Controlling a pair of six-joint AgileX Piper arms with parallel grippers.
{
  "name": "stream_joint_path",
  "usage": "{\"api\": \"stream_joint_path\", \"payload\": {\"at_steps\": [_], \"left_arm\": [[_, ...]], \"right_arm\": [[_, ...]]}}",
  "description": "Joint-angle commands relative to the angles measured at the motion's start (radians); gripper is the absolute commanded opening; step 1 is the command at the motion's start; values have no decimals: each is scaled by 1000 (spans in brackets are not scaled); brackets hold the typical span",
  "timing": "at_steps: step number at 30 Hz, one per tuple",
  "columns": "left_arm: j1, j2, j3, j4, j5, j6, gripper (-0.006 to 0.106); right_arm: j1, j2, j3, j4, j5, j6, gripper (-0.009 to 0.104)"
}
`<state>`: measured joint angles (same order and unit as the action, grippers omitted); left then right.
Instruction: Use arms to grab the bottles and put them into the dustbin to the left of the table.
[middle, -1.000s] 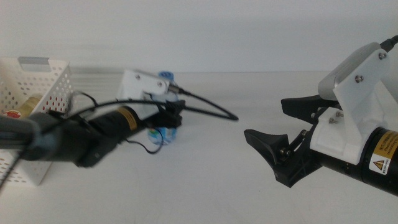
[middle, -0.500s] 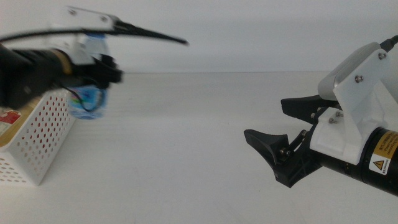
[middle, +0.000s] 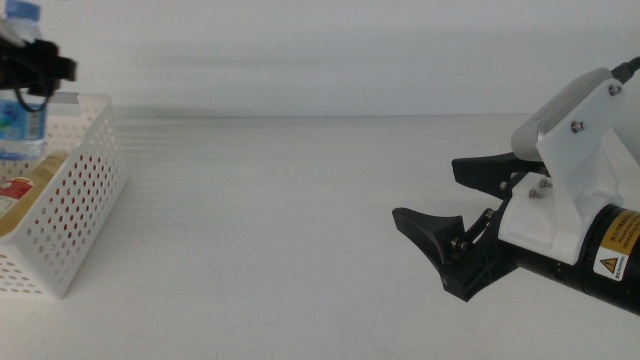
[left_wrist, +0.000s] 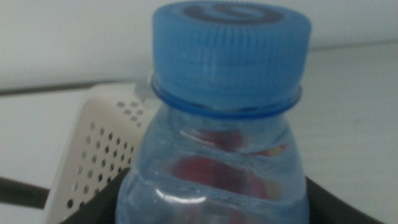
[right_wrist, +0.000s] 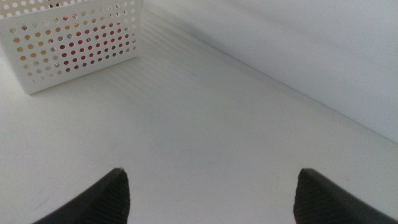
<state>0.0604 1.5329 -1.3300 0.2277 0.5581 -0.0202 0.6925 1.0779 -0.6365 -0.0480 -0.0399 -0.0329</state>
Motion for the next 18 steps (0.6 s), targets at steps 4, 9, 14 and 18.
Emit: {"api": "stream_joint_path", "payload": {"at_steps": [4,9,14,18], "left_arm": [[118,29,-103,-248,-10,283,-5],[182,120,-136,-343,47,392,-5],[194,208,-165,-330,76,392,-5],[194,254,-169,-328,84,391,-4]], "right_arm": [[2,-18,-27,-6,-66,-9,71],[2,-18,-27,-6,-66,-9,71],[2,-18,-27,-6,-66,-9,71],[2,-18,-27,-6,-66,-9,71]]}}
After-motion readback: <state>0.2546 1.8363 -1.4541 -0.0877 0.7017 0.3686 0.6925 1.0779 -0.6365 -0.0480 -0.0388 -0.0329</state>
